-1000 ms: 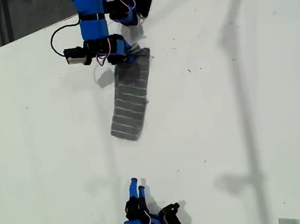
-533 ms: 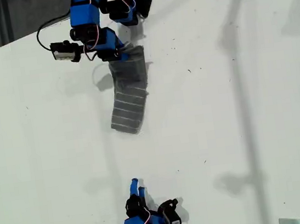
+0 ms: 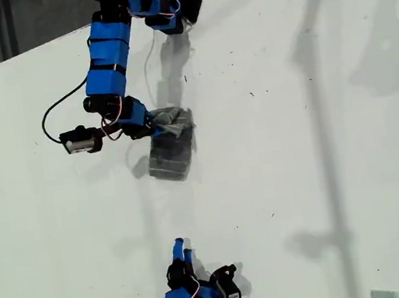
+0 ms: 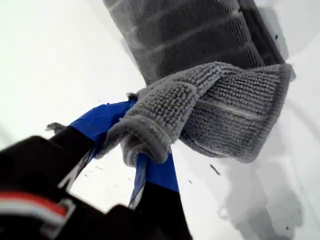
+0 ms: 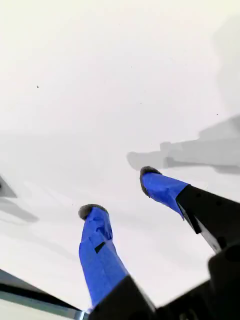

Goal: Grasp corners of a square towel and fold twice.

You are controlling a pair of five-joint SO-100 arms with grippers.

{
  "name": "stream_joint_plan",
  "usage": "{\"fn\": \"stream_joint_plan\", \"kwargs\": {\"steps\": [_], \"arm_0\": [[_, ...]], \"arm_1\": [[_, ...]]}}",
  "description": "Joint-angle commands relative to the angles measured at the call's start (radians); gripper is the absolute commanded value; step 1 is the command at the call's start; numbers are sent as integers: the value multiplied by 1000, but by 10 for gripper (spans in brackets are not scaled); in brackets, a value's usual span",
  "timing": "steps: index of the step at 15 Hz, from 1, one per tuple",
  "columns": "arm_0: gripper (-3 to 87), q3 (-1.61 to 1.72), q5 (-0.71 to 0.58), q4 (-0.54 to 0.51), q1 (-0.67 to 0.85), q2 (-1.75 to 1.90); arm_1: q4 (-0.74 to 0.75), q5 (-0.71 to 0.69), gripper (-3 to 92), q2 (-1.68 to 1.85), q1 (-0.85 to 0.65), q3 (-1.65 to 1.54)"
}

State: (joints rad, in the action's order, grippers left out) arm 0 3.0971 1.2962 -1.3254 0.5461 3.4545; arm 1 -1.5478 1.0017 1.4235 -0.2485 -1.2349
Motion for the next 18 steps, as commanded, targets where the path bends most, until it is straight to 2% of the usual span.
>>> {"fn": "stream_joint_plan", "kwargs": {"steps": [1, 10, 11, 13, 14, 18], "arm_0": [[192, 5, -2, 11, 0, 5], [191, 6, 5, 11, -3, 5], [191, 6, 5, 11, -3, 5], [191, 6, 5, 12, -5, 5], [191, 6, 5, 12, -5, 5], [191, 6, 5, 12, -6, 5]], "arm_1": [[74, -63, -1, 0, -18, 80], [457, -224, -1, -204, 11, 81], [489, -229, 35, -204, 12, 78], [528, -239, 239, -199, 15, 80], [532, -241, 299, -195, 14, 83], [531, -250, 337, -153, 11, 74]]}}
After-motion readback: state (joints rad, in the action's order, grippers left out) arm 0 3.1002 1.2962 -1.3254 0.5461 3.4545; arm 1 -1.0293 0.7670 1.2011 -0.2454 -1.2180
